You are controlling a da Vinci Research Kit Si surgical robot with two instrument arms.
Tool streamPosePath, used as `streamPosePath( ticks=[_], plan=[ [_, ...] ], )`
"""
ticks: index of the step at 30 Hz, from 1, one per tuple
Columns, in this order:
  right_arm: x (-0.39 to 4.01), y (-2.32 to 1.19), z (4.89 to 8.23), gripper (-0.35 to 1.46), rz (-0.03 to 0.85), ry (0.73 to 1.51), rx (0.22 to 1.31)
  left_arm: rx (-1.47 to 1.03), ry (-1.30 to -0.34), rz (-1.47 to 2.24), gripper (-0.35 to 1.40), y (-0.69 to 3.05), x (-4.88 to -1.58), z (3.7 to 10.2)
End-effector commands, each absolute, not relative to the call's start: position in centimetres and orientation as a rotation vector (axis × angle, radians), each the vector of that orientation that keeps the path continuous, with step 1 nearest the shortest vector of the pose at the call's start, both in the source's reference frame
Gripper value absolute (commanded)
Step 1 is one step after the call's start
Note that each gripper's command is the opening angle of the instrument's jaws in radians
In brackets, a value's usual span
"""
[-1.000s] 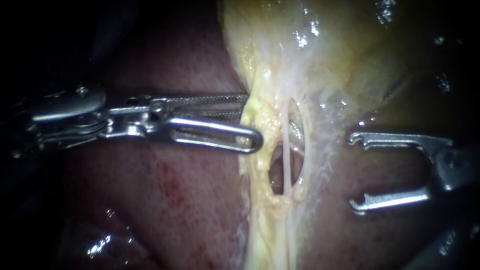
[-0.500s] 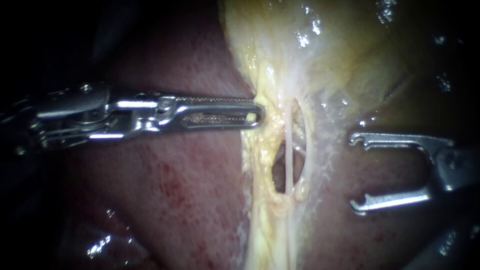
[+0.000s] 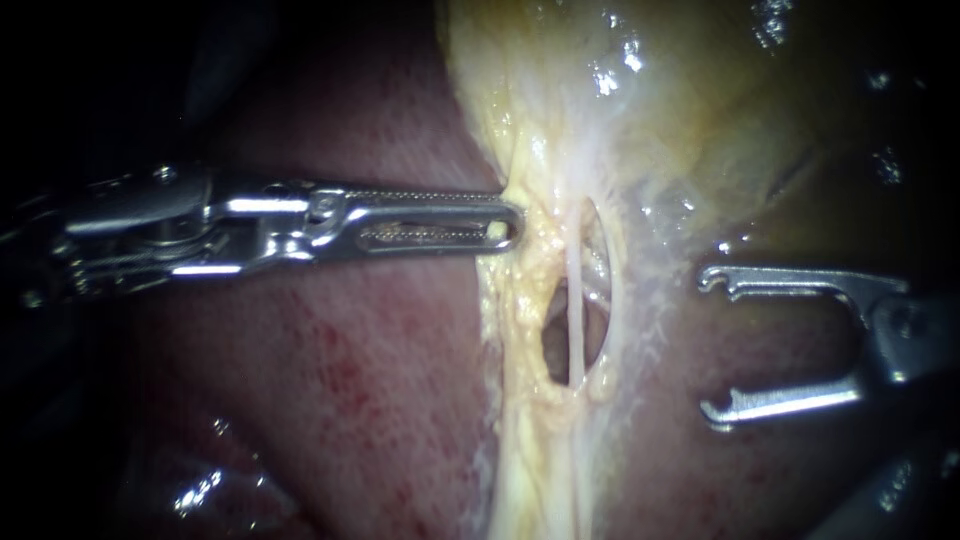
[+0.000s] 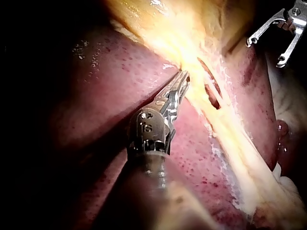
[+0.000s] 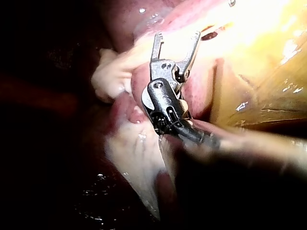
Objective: Grabbing gallbladder
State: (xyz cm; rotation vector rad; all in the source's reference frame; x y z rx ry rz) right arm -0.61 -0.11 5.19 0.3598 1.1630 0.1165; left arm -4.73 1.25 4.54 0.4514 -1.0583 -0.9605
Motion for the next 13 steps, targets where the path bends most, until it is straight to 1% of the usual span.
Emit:
streamPosePath(
  ticks=[1, 13],
  plan=[
    [-0.61, -0.11, 5.19, 0.6, 0.116, 1.163, 0.36, 0.451, -1.057, -0.96, -0.35, 1.24, -4.73, 4.53],
    [-0.61, -0.11, 5.19, 0.6, 0.116, 1.163, 0.36, 0.444, -1.053, -0.964, -0.35, 1.22, -4.72, 4.52]
  ],
)
